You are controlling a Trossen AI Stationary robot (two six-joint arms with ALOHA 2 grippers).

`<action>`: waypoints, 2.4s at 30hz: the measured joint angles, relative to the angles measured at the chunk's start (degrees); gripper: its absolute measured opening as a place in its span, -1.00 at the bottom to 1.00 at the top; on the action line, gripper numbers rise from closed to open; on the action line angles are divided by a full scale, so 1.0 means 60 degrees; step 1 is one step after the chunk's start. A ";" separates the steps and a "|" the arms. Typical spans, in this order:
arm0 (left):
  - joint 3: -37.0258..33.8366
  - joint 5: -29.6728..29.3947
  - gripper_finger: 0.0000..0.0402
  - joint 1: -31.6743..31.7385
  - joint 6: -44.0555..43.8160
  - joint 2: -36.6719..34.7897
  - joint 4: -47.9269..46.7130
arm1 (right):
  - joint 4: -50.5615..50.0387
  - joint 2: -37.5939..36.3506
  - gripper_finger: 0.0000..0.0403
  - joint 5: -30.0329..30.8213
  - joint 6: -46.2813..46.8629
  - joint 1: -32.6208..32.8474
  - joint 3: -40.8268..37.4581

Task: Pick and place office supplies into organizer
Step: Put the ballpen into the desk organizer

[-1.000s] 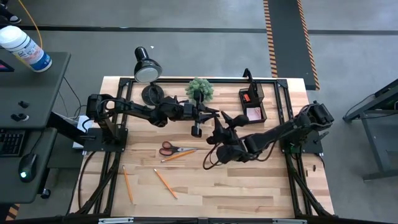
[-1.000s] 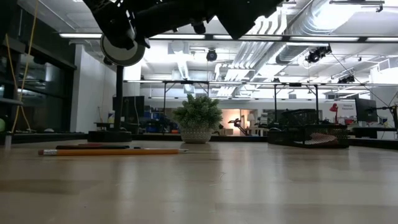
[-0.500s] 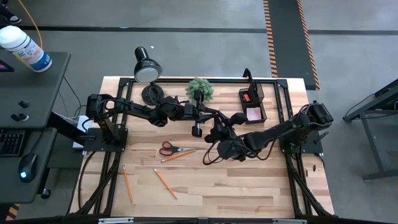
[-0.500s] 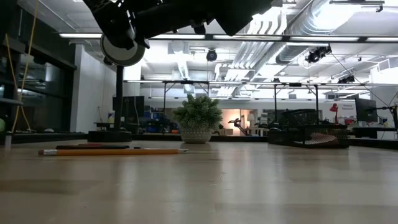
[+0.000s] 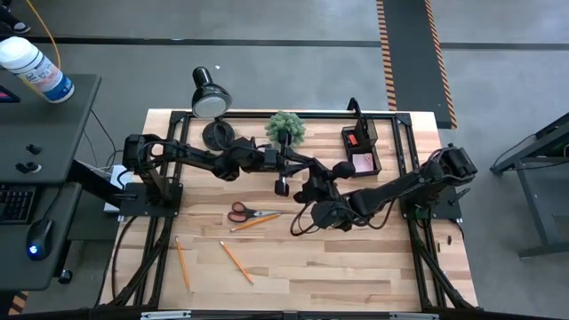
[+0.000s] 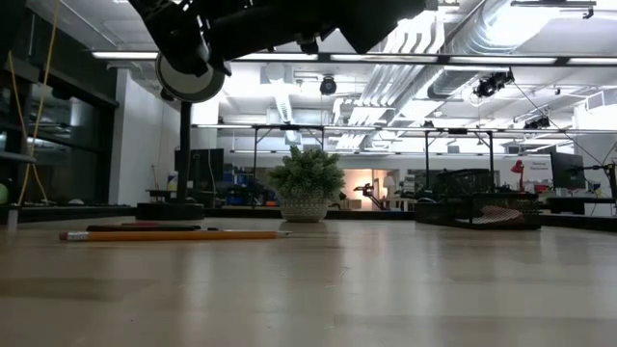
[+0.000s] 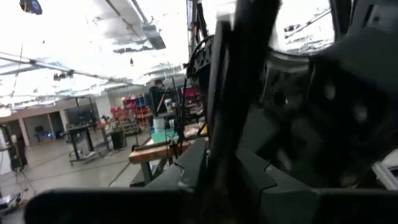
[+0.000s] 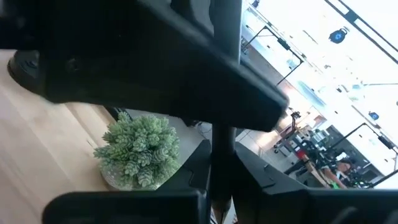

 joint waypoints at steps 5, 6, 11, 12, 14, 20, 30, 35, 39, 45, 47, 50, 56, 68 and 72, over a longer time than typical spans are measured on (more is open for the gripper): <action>0.0004 -0.0298 -0.65 0.0011 0.0029 0.0000 -0.0470 | -0.0033 -0.0372 -0.87 0.0399 0.0055 -0.0057 0.0000; 0.0004 -0.0301 -0.63 0.0011 0.0033 0.0000 -0.0532 | -0.0131 -0.0470 -0.87 0.0404 0.0055 -0.0069 -0.0012; -0.0021 -0.0065 -0.56 -0.0007 0.0358 0.0043 -0.1470 | -0.0631 -0.1277 -0.87 0.0517 0.0175 -0.0252 0.0000; -0.0018 -0.0002 -0.55 -0.0007 0.0369 0.0032 -0.1637 | -0.0879 -0.1473 -0.87 0.0508 0.0313 -0.0331 0.0000; -0.0015 0.0182 -0.55 -0.0004 0.0392 0.0022 -0.2053 | -0.1391 -0.1894 -0.87 0.0474 0.0566 -0.0521 0.0000; -0.0015 0.0537 -0.57 -0.0004 0.0817 0.0022 -0.3083 | -0.3888 -0.3191 -0.87 0.0262 0.2378 -0.1437 0.0003; -0.0015 0.1223 -0.66 -0.0005 0.1079 0.0022 -0.3321 | -0.9440 -0.4416 -0.87 -0.2485 0.8898 -0.4658 -0.0686; -0.0015 0.1222 -0.69 -0.0004 0.1137 0.0019 -0.3295 | -0.8320 -0.4422 -0.87 -0.3589 0.9009 -0.6152 -0.1851; -0.0015 0.1333 -0.69 -0.0004 0.1137 0.0018 -0.3294 | -0.6800 -0.4424 -0.87 -0.4796 0.8632 -0.7253 -0.2832; -0.0015 0.1397 -0.69 -0.0004 0.1165 0.0018 -0.3479 | -0.4266 -0.4422 -0.87 -0.6670 0.7804 -0.8401 -0.4192; -0.0015 0.1392 -0.69 -0.0004 0.1306 0.0018 -0.3561 | -0.3728 -0.4422 -0.87 -0.6956 0.7642 -0.8642 -0.4565; -0.0015 0.1214 -0.69 -0.0004 0.1364 0.0018 -0.3596 | -0.2980 -0.4422 -0.87 -0.7172 0.7142 -0.8865 -0.5094; -0.0015 0.0989 -0.69 -0.0004 0.1567 0.0018 -0.3517 | -0.1464 -0.4422 -0.87 -0.7218 0.6778 -0.8958 -0.6076; -0.0015 0.0959 -0.69 0.0000 0.1569 0.0015 -0.3437 | -0.0888 -0.4400 -0.80 -0.7628 0.6842 -0.8954 -0.6626; -0.0015 0.0959 -0.69 0.0000 0.1569 0.0015 -0.3439 | -0.0886 -0.4400 -0.66 -0.7681 0.6843 -0.8954 -0.6626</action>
